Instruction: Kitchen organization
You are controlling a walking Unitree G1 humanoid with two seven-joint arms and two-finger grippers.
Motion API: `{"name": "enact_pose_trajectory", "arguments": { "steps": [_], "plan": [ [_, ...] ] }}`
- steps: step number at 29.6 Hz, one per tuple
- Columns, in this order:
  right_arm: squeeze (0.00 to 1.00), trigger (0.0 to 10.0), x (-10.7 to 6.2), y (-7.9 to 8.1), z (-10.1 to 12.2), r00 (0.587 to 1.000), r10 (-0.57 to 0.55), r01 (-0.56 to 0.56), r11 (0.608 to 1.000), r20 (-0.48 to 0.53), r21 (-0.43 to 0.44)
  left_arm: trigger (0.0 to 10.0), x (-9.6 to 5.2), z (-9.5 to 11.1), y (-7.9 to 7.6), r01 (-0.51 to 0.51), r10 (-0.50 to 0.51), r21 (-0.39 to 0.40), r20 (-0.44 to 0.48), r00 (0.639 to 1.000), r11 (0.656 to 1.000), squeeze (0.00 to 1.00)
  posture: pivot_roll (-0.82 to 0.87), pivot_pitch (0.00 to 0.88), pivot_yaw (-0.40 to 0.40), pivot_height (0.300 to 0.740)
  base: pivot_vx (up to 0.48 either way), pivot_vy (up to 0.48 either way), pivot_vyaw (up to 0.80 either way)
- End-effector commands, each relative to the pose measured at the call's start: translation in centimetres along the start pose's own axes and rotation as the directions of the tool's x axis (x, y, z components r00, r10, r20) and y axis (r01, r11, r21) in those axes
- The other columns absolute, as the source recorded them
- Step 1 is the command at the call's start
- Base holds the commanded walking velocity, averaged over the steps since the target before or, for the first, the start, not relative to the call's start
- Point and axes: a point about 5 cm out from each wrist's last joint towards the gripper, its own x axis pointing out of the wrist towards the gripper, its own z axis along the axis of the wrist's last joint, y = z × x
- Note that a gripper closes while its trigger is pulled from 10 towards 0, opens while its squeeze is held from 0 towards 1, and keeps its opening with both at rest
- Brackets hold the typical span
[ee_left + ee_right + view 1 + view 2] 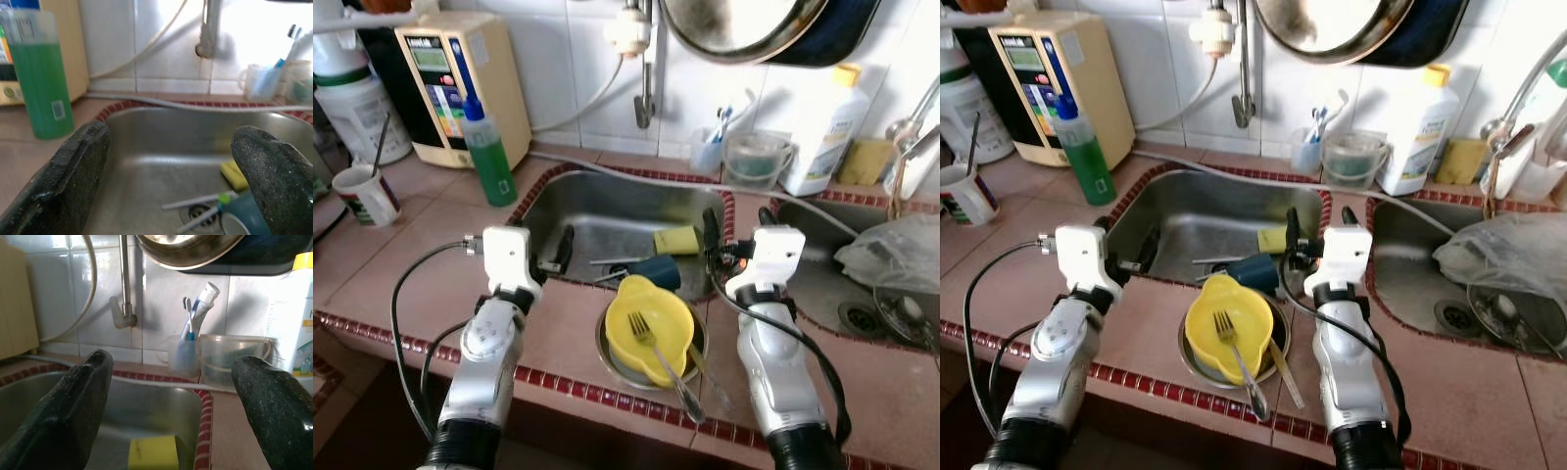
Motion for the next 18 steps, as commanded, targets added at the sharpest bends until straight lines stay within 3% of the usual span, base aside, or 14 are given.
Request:
{"name": "enact_pose_trajectory", "arguments": {
  "steps": [1, 6, 18],
  "plan": [
    [0.00, 10.0, 0.2, 0.3, 0.8, 1.000, 0.010, -0.010, 1.000, 0.025, -0.002, 10.0, 0.2, 1.0, -0.3, 0.017, -0.017, 0.006, 0.030, 0.999, 1.000, 0.00, -0.09, 0.006, 0.064, 0.740, 0.000, 0.000, 0.00],
    [0.00, 10.0, -0.5, 0.2, 0.8, 1.000, 0.004, -0.004, 1.000, 0.008, -0.003, 10.0, -0.5, 0.6, -0.6, 0.037, -0.037, 0.005, -0.003, 0.999, 0.999, 0.00, -0.10, 0.021, 0.066, 0.740, 0.000, 0.000, 0.00],
    [0.00, 10.0, 0.0, 0.1, 1.1, 1.000, -0.017, 0.017, 1.000, 0.015, 0.000, 10.0, 0.9, 1.2, -0.5, 0.046, -0.046, 0.020, 0.002, 0.999, 0.999, 0.00, -0.12, 0.000, 0.088, 0.740, 0.000, 0.000, 0.00]
  ]
}}
